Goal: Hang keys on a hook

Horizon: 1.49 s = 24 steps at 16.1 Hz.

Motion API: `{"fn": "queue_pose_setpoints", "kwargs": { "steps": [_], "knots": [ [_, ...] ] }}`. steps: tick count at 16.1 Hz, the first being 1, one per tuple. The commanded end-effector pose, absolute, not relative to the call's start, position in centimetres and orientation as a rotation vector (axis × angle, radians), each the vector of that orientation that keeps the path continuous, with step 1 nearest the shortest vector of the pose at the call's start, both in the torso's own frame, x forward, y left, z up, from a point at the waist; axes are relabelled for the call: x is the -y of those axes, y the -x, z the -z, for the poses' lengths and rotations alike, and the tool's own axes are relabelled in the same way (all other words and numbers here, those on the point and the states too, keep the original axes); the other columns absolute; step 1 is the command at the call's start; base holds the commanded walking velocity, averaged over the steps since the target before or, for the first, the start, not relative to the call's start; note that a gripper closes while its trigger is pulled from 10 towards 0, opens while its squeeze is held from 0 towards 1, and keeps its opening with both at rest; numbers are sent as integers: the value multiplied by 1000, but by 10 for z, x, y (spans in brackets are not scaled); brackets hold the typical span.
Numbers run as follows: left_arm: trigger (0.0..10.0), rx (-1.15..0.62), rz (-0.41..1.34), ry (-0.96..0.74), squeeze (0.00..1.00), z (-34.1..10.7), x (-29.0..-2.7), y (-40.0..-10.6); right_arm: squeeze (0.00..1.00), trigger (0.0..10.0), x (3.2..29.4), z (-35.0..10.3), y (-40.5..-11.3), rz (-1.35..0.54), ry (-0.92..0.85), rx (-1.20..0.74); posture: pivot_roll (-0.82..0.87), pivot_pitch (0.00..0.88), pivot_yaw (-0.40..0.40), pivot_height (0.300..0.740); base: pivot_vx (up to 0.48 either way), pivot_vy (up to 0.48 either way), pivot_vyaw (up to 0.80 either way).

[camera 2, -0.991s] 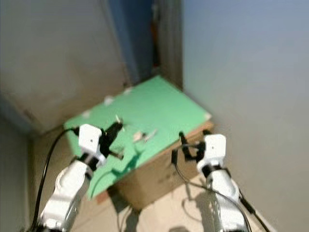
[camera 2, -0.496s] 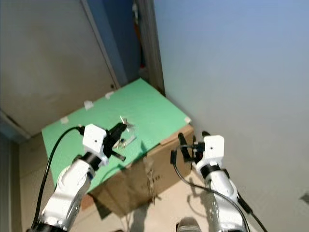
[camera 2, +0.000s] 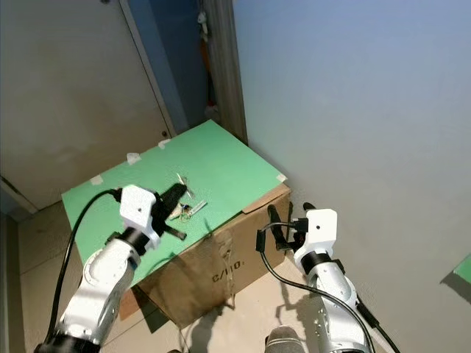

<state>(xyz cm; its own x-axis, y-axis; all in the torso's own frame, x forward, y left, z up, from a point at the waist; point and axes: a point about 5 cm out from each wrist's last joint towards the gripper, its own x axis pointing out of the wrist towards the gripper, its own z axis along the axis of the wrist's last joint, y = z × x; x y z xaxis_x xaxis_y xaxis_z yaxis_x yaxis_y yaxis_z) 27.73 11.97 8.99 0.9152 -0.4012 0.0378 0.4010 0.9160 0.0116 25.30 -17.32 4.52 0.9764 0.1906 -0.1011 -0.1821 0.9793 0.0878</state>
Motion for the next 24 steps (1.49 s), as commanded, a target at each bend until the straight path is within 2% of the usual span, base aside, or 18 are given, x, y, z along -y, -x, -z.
{"fn": "queue_pose_setpoints", "kwargs": {
  "steps": [1,8,15,24],
  "knots": [
    [0,41,379,24,0,-96,-124,-287,0,10000,169,-48,-258,-192,-106,-104,-260,8,170,713,0,0,0],
    [0,41,314,34,0,-92,-133,-280,0,10000,176,-61,-264,-176,-136,-52,-255,0,145,713,0,0,0],
    [0,34,310,43,0,-94,-130,-283,0,10000,176,-60,-266,-175,-148,-68,-246,0,142,713,-187,0,0],
    [0,29,315,42,0,-93,-127,-287,0,10000,177,-58,-262,-175,-135,-76,-270,0,144,713,0,0,0]
  ]
}}
